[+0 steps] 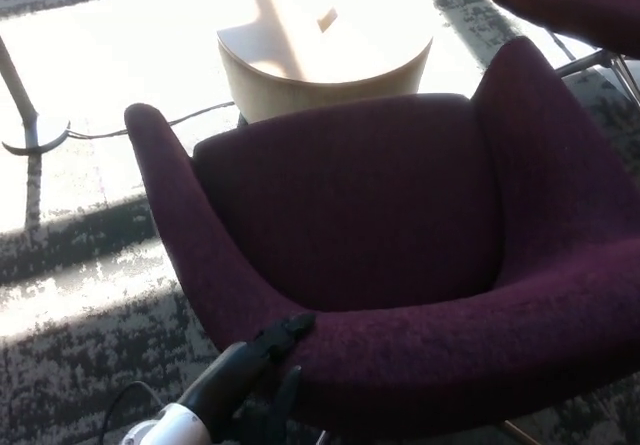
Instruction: The robot stands in front of a sofa and uses its left hand to push the left side of the sofa
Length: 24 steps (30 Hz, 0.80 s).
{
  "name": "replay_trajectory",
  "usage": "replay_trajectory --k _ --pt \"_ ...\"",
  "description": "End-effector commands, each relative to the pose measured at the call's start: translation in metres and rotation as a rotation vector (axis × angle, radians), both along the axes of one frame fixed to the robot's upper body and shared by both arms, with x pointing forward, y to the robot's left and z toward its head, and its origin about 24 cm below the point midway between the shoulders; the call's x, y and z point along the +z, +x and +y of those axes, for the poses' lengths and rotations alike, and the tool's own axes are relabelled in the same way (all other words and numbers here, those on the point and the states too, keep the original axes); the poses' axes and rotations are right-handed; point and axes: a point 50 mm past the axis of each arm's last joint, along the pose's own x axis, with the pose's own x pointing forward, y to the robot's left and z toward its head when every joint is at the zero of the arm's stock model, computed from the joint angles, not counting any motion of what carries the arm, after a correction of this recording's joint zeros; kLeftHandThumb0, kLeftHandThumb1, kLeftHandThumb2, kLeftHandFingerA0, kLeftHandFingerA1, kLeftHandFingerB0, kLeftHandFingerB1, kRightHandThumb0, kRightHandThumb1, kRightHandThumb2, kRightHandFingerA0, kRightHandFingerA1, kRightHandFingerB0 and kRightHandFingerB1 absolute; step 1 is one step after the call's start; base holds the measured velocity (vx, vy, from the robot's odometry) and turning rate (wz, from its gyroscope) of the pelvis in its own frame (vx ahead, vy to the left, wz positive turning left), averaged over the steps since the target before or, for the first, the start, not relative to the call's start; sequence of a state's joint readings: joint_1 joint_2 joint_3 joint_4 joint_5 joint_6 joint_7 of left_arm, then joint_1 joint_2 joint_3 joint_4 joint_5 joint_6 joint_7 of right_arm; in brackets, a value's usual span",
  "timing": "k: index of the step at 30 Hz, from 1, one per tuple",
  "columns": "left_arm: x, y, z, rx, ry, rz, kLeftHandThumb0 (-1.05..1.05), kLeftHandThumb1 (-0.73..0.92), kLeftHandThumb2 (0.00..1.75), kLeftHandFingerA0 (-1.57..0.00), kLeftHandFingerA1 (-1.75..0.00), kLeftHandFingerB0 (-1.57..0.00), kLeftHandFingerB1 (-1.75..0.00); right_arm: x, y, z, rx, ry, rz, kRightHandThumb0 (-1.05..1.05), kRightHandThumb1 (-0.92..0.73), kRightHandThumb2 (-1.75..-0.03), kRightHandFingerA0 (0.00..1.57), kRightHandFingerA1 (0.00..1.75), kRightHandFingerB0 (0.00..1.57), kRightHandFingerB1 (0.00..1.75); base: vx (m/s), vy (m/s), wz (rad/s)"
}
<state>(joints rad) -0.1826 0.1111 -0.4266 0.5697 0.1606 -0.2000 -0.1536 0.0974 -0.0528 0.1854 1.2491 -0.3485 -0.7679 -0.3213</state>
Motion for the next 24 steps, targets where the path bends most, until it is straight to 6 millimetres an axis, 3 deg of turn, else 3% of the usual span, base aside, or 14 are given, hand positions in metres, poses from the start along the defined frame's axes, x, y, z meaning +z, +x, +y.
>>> replay_trajectory --k 1,2,3,4,7,17,24 --pt "-0.004 -0.013 -0.050 -0.193 0.028 0.022 -0.90 0.92 0.83 -0.05 -0.32 -0.05 -0.25 0.002 0.002 -0.007 -0.007 -0.016 -0.012 -0.47 -0.68 -0.61 0.83 0.66 0.70 0.45 0.00 0.000 0.00" --pt "-0.004 -0.013 -0.052 -0.203 0.033 0.011 -0.90 0.92 0.83 -0.05 -0.32 -0.05 -0.25 0.002 0.003 -0.007 -0.009 -0.014 -0.009 -0.47 -0.68 -0.61 0.83 0.66 0.70 0.45 0.00 0.000 0.00" --pt "-0.003 -0.015 -0.055 -0.219 0.040 0.008 -0.81 0.77 1.22 -0.01 -0.38 -0.06 -0.25 0.002 0.003 -0.007 -0.010 -0.011 -0.009 -0.47 -0.68 -0.61 0.83 0.64 0.69 0.46 0.00 0.000 0.00" --pt "-0.004 -0.016 -0.058 -0.238 0.043 0.001 -0.88 0.83 1.26 0.00 -0.35 -0.15 -0.22 0.002 0.003 -0.007 -0.009 -0.013 -0.010 -0.47 -0.68 -0.61 0.83 0.62 0.69 0.46 0.00 0.000 0.00" --pt "-0.007 -0.021 -0.068 -0.252 0.037 0.043 -0.95 0.84 1.25 0.00 -0.29 -0.04 -0.15 0.002 0.003 -0.007 -0.016 -0.001 -0.007 -0.47 -0.68 -0.61 0.82 0.65 0.69 0.46 0.00 0.000 0.00" --pt "0.000 -0.021 -0.093 -0.351 0.098 0.055 -0.93 0.85 1.25 -0.03 -0.22 -0.08 -0.15 0.002 0.004 -0.007 -0.011 -0.009 -0.014 -0.46 -0.67 -0.61 0.83 0.67 0.70 0.47 0.00 0.000 0.00" --pt "0.007 -0.019 -0.111 -0.427 0.113 -0.024 -0.85 0.83 1.25 -0.01 -0.36 -0.06 -0.22 0.003 0.006 -0.007 -0.002 -0.010 -0.015 -0.48 -0.68 -0.61 0.83 0.66 0.70 0.46 0.00 0.000 0.00"
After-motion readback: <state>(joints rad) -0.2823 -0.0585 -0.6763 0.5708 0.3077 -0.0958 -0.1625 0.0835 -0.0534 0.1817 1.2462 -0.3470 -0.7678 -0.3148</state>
